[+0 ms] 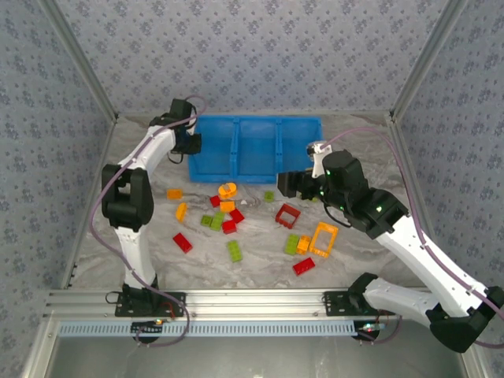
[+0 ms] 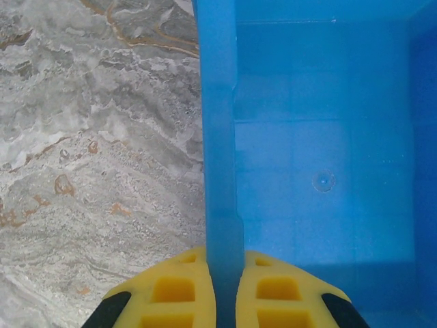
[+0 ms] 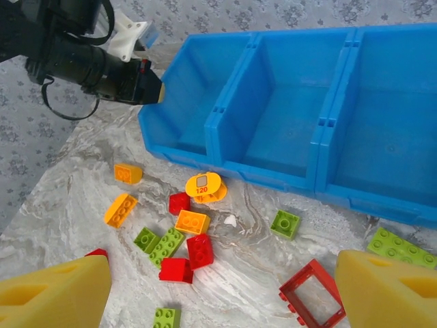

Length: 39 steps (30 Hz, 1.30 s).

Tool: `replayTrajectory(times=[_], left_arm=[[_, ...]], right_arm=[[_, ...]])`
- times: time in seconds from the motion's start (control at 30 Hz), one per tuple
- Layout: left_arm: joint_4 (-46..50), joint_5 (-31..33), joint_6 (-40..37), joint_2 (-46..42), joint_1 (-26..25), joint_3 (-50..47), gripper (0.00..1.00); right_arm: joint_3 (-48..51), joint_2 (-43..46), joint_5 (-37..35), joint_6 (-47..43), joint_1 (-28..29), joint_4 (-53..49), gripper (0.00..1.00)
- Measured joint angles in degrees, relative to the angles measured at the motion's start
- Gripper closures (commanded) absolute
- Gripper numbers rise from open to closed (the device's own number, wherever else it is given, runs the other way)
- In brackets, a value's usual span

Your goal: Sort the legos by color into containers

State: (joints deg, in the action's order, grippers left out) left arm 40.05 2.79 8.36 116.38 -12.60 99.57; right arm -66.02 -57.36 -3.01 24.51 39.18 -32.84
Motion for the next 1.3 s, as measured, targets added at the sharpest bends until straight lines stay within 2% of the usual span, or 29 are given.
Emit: replayTrajectory(times=[0.23, 0.27, 0.4, 0.6, 0.73, 0.83, 0.9, 0.97, 1.1, 1.23, 1.3], left_arm=[[-0.04, 0.02, 0.72, -0.94, 0.59, -1.22, 1.00], [0.04, 0.02, 0.72, -0.94, 0.59, -1.18, 0.95], [0.61, 0.31, 1.27, -0.83, 0.59, -0.83, 0.66], [0.11, 2.78, 3.69, -3.02, 0.55, -2.80, 0.39], [-0.59, 3.91, 5.66, -12.55, 0.00, -8.48, 0.38], [-2.73, 3.37, 6.93, -22.21, -2.21, -11.67, 0.37], [-5.92, 1.44, 8.07, -29.79, -6.08, -14.97, 0.34], [-9.92, -0.68, 9.29, -37.79, -12.96, -19.74, 0.33], [-19.06, -3.63, 14.49, -50.58, -32.15, -32.68, 0.34], [-22.34, 0.11, 20.46, -53.72, -46.82, -42.91, 0.35], [-22.27, 2.82, 22.80, -53.00, -52.13, -45.46, 0.35]], right_arm=[[0.63, 0.00, 0.22, 0.39, -1.46, -1.88, 0.12], [0.63, 0.00, 0.20, 0.57, -1.49, -2.27, 0.12], [0.68, 0.00, -0.68, 1.49, -1.73, -3.45, 0.13], [1.29, 0.00, -5.70, 5.86, -2.58, -8.24, 0.15], [2.54, 0.17, -9.70, 10.54, -4.11, -12.63, 0.20], [4.59, 0.66, -11.98, 14.86, -5.57, -16.26, 0.21], [6.93, 1.09, -12.68, 18.27, -6.95, -18.47, 0.24], [10.10, 1.44, -12.61, 21.20, -8.66, -19.69, 0.26], [19.02, 2.32, -10.62, 25.51, -11.58, -20.31, 0.33], [24.92, 3.02, -8.39, 28.46, -12.04, -20.28, 0.41], [26.67, 3.63, -7.80, 29.77, -12.04, -19.82, 0.43]])
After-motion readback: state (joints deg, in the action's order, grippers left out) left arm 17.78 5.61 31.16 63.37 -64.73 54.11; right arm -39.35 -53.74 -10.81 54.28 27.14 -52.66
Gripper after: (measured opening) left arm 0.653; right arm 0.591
